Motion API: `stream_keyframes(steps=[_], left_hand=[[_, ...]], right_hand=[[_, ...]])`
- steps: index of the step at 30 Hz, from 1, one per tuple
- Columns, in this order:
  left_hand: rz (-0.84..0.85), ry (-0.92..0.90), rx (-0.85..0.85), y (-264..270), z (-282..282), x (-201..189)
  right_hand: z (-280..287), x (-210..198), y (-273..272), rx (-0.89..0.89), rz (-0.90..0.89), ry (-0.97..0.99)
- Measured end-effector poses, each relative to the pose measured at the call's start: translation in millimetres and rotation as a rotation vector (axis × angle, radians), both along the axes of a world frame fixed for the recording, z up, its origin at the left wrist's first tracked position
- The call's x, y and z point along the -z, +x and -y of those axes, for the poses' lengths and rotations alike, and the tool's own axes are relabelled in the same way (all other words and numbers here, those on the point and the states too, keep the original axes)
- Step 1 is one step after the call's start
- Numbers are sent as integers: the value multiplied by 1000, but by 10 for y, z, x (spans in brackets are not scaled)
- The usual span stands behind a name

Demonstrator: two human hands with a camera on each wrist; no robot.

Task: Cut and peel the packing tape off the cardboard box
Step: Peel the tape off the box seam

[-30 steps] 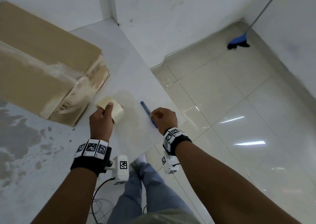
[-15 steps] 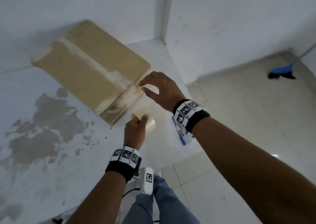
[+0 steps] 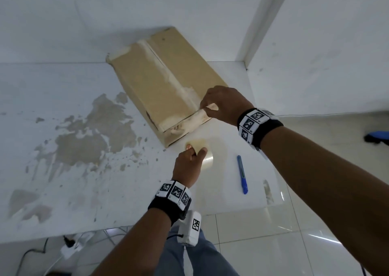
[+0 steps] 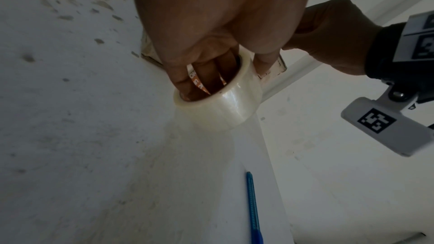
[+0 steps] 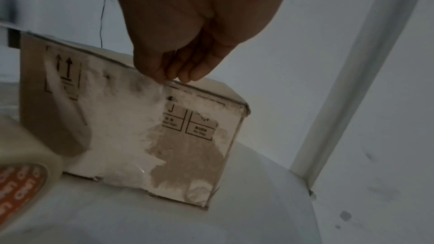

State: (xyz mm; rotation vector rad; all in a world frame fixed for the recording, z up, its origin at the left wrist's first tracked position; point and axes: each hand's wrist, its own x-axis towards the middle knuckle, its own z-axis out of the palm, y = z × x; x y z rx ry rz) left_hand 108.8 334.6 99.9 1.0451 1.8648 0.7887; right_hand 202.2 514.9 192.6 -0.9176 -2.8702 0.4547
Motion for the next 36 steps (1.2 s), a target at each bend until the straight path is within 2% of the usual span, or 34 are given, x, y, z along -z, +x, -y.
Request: stream_keyframes(steps=[4, 7, 16, 26, 36], left_hand=[[-4, -5, 14, -13, 11, -35], [55, -3, -58, -17, -4, -25], [86, 23, -90, -9, -53, -45], [96, 27, -65, -45, -75, -48], [102, 19, -55, -43, -99, -130]], right_hand=[[-33, -9, -90, -55, 73, 77], [-58, 41, -127, -88, 95, 114], [-63, 100, -203, -90, 135, 119], [-33, 113, -138, -116, 50, 61], [-24, 77, -186, -45, 35, 9]])
